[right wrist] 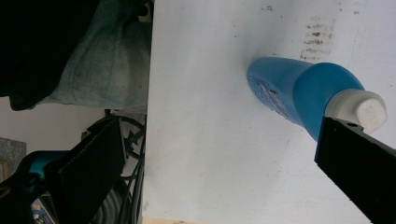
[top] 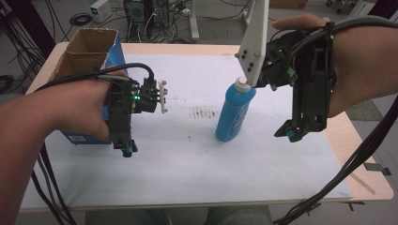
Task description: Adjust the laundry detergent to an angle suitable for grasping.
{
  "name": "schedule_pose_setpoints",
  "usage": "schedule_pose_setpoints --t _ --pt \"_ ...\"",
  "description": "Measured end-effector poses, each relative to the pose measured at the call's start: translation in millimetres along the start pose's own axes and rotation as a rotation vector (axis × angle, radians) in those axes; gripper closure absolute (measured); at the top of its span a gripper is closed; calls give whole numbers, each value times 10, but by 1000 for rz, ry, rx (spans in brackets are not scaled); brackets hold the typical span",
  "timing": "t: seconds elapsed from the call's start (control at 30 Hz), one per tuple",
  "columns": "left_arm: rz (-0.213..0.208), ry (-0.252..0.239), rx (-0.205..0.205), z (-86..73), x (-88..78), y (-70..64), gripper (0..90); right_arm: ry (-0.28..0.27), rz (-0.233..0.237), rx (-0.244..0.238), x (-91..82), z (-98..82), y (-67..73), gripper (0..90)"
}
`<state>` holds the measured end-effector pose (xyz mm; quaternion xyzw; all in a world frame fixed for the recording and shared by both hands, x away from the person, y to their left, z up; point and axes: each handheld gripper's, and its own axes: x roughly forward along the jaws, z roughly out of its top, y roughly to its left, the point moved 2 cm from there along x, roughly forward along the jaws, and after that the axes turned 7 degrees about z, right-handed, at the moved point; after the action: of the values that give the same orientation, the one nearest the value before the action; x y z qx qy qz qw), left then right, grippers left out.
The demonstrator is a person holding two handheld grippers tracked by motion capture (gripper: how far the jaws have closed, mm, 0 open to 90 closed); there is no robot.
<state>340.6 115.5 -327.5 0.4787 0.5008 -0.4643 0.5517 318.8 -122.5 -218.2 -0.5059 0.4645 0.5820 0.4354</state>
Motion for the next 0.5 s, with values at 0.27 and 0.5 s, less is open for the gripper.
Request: schedule_pose_setpoints --t 0.27,0.5 --pt "-8 1 2 13 0 8 16 0 -7 -2 8 -3 3 10" --pt "-10 -2 -1 32 20 26 16 1 -11 -5 17 -15 -8 10"
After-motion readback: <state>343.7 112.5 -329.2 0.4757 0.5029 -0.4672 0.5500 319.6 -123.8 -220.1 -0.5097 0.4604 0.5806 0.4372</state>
